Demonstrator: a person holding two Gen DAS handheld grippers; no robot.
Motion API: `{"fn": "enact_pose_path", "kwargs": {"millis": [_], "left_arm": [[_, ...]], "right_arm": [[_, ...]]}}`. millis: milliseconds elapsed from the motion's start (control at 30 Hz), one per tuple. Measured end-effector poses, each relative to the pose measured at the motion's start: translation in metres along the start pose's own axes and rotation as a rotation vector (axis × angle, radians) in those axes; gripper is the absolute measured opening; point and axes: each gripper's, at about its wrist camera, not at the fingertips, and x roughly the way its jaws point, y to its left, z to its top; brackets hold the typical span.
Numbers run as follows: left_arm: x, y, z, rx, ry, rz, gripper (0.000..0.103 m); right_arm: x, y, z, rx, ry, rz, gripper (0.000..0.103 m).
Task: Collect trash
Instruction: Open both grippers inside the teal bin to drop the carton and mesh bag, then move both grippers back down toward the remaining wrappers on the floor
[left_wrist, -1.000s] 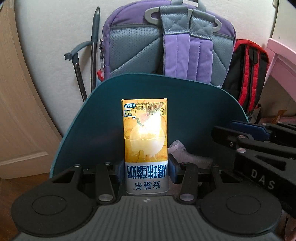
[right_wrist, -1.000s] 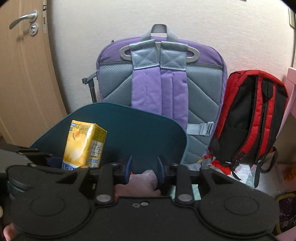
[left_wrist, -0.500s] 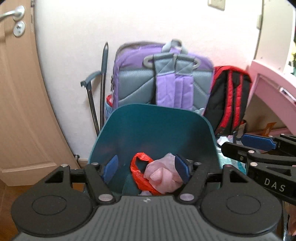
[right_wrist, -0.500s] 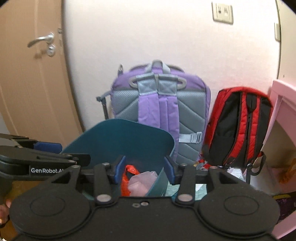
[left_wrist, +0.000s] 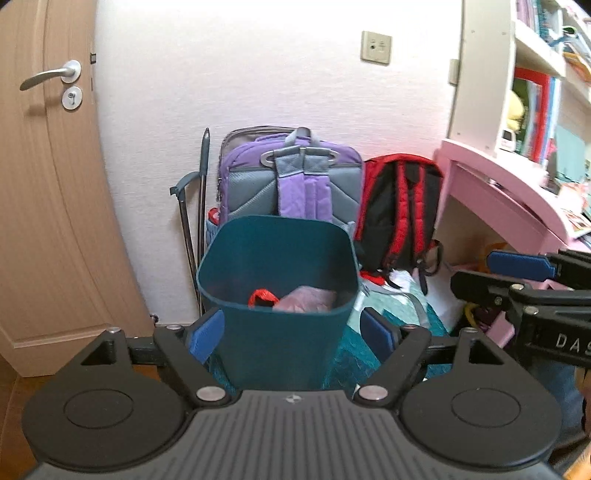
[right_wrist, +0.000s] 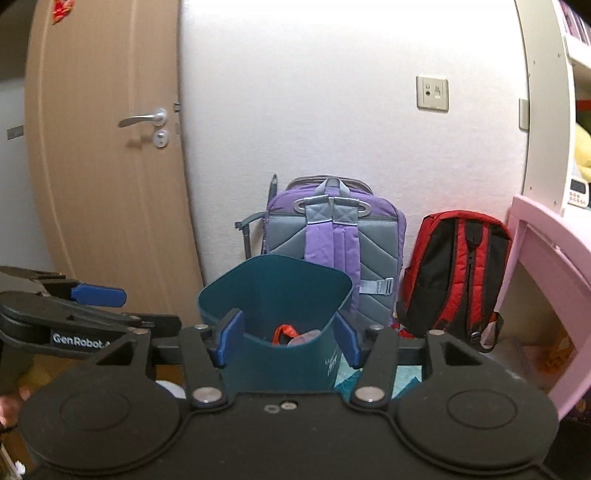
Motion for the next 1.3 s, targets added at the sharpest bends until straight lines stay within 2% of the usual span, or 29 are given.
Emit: {"fn": "enact_pose_path", "kwargs": {"millis": [100,267,400,500,567,700,833,967,1167,1300], "left_arm": [[-0.024,-0.002,-0.017,0.006,-0.005,-0.023,0.086],[-0.046,0.005,-0.048,-0.021,0.008,-0.053,0.094],[-0.048,0.02,-0.078,-0.079,0.034,-0.077,0.098],[-0.042,0.035,-0.105,-0.113,0.052,-0.093,0.1],[-0.034,0.047,-0.122,-0.13,0.053,-0.085,0.102],[-0.006,0.075,-0.153,-0.185,0.118,-0.068,0.102],[0.033,0.104,-0.183,-0.231,0.19,-0.061,0.102],[0.081,0.128,-0.214,-0.234,0.278,-0.015,0.102],[0.157,0.159,-0.264,-0.205,0.424,0.035,0.102],[0.205,0.189,-0.293,-0.25,0.498,0.059,0.102]], "right_arm": [[-0.02,0.003,-0.014,-0.012,0.01,0.019,0.055],[-0.037,0.01,-0.045,-0.004,0.026,0.113,0.056],[-0.033,0.013,-0.076,0.04,0.059,0.158,0.058],[-0.023,0.019,-0.109,0.024,0.015,0.145,0.06],[-0.012,0.02,-0.13,0.027,0.017,0.151,0.06],[0.017,0.019,-0.162,0.08,0.085,0.169,0.061],[0.052,0.027,-0.193,0.069,0.178,0.162,0.061],[0.105,0.038,-0.23,0.038,0.319,0.125,0.061],[0.188,0.041,-0.308,0.045,0.557,0.114,0.061],[0.227,0.047,-0.354,0.007,0.668,0.057,0.061]]}}
